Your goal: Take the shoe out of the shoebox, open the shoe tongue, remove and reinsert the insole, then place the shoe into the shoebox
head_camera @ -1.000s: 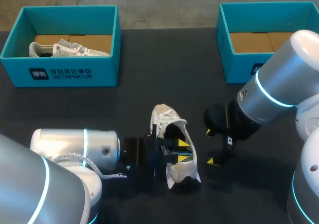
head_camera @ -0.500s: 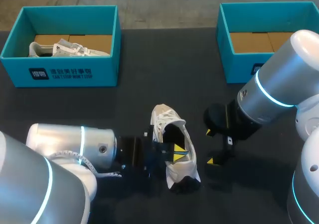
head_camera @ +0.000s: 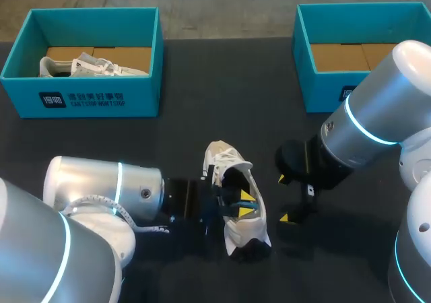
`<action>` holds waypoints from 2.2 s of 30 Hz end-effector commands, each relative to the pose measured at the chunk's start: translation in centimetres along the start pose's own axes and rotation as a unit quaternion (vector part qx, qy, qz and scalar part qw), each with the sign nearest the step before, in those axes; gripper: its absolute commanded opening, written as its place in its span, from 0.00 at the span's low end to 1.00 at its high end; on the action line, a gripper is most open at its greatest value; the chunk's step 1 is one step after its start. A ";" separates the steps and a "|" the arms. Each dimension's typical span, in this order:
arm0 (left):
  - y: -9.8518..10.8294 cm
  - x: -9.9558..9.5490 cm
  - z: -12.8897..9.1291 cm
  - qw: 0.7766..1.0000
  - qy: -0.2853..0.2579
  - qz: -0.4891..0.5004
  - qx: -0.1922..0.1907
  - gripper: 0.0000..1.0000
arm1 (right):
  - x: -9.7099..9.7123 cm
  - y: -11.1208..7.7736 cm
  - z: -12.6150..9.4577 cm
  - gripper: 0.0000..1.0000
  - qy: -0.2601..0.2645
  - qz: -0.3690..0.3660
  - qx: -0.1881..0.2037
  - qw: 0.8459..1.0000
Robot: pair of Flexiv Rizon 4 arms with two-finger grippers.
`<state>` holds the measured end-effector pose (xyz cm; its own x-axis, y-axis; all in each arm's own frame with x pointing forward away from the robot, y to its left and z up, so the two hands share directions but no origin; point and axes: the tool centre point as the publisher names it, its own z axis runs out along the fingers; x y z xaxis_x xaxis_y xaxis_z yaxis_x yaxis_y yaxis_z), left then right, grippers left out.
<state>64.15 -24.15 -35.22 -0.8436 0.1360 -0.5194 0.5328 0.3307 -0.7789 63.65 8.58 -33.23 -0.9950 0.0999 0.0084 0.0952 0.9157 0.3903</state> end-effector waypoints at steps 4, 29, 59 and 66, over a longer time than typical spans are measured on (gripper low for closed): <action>-0.8 0.1 -1.0 1.000 0.005 0.002 0.006 0.41 | 0.1 0.0 0.2 1.00 -0.002 0.000 0.000 1.000; -1.9 -0.3 -5.9 0.995 0.086 0.022 -0.046 0.41 | 0.1 0.0 0.2 1.00 -0.002 0.000 0.000 1.000; -3.6 -2.9 -13.9 0.896 0.417 0.073 -0.133 0.00 | 0.1 0.0 0.2 1.00 -0.002 0.000 0.000 1.000; -3.6 -2.9 -13.9 0.896 0.417 0.073 -0.133 0.00 | 0.1 0.0 0.2 1.00 -0.002 0.000 0.000 1.000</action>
<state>63.49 -12.41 -26.04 -0.6281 0.7562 -0.1833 0.7006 0.4471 -0.5562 63.65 8.58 -33.23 -0.9950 0.0998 0.0084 0.0951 0.9157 0.3904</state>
